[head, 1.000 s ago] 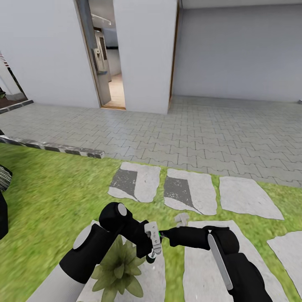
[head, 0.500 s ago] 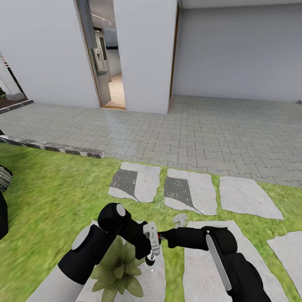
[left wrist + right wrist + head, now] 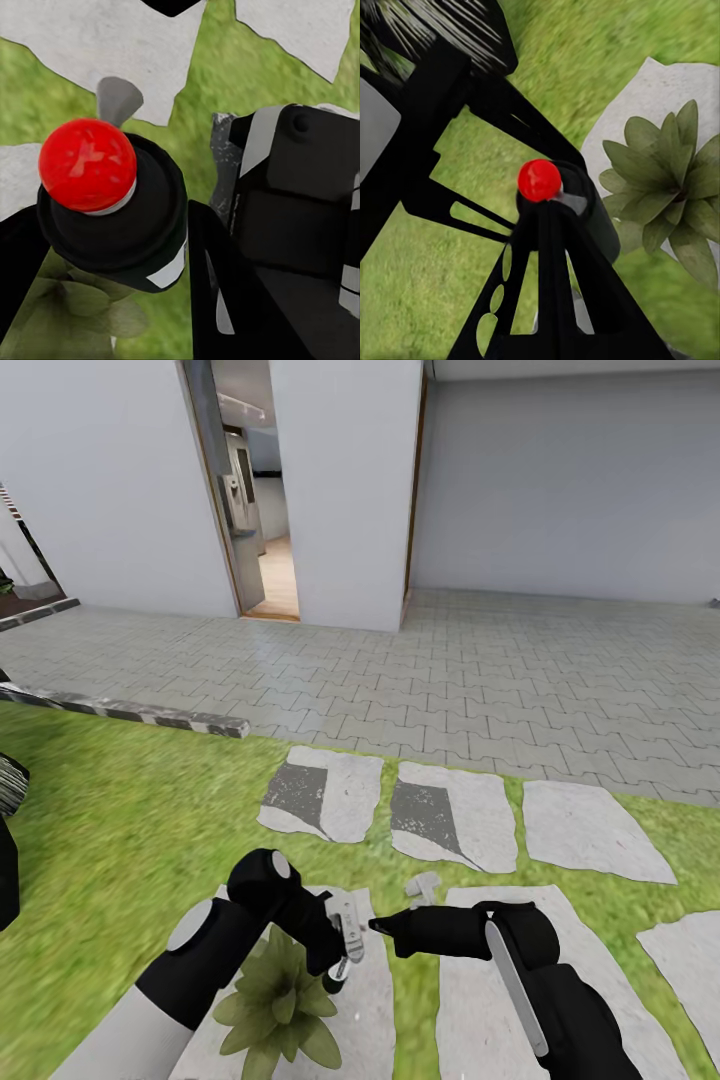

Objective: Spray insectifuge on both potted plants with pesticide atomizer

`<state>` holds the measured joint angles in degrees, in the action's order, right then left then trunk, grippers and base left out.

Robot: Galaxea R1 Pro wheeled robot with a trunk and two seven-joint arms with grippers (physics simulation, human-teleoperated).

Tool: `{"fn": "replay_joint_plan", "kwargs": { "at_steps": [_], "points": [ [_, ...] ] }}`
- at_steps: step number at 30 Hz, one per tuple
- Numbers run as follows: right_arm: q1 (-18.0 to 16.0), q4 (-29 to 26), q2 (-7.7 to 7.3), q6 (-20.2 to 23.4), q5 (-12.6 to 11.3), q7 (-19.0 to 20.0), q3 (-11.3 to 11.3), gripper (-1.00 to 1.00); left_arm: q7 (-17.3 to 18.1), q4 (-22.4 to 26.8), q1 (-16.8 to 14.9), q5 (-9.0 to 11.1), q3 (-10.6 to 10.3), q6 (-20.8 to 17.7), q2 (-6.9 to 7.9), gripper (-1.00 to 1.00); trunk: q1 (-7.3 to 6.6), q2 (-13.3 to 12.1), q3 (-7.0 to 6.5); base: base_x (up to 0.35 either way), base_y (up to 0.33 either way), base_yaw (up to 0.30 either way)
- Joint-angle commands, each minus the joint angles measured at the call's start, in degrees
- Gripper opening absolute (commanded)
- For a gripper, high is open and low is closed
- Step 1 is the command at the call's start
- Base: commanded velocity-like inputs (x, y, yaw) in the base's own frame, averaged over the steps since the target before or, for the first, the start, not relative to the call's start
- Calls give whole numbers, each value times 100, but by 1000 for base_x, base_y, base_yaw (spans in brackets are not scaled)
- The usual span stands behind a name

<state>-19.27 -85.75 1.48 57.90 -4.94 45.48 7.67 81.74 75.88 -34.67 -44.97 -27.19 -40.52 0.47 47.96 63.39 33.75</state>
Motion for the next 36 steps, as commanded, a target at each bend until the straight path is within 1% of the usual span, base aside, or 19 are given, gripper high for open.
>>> {"fn": "replay_joint_plan", "kwargs": {
  "at_steps": [1,11,20,27,33,36],
  "points": [
    [-4,-3,1,46,-50,-28,-2,-100,34,7,-5,-38,-13,-53,-3,-100,0,4,5,0,0,0],
    [-2,-3,1,46,-34,-27,-2,-100,52,6,38,-35,-52,-53,-26,-100,0,4,5,0,0,0],
    [-5,-3,1,46,-25,-28,-2,-100,45,6,6,-38,-53,-53,-30,-100,0,4,5,0,0,0],
    [-2,-3,1,46,-16,-30,-2,-100,43,14,4,-38,-103,-53,-38,-100,0,4,5,0,0,0],
    [-2,-1,1,45,-15,-30,-2,-100,50,59,4,-38,-139,-53,-82,-100,0,4,5,0,0,0],
    [-4,4,1,44,-15,-30,-2,-100,48,66,4,-38,-176,-54,-149,-100,0,4,5,0,0,0]
  ]
}}
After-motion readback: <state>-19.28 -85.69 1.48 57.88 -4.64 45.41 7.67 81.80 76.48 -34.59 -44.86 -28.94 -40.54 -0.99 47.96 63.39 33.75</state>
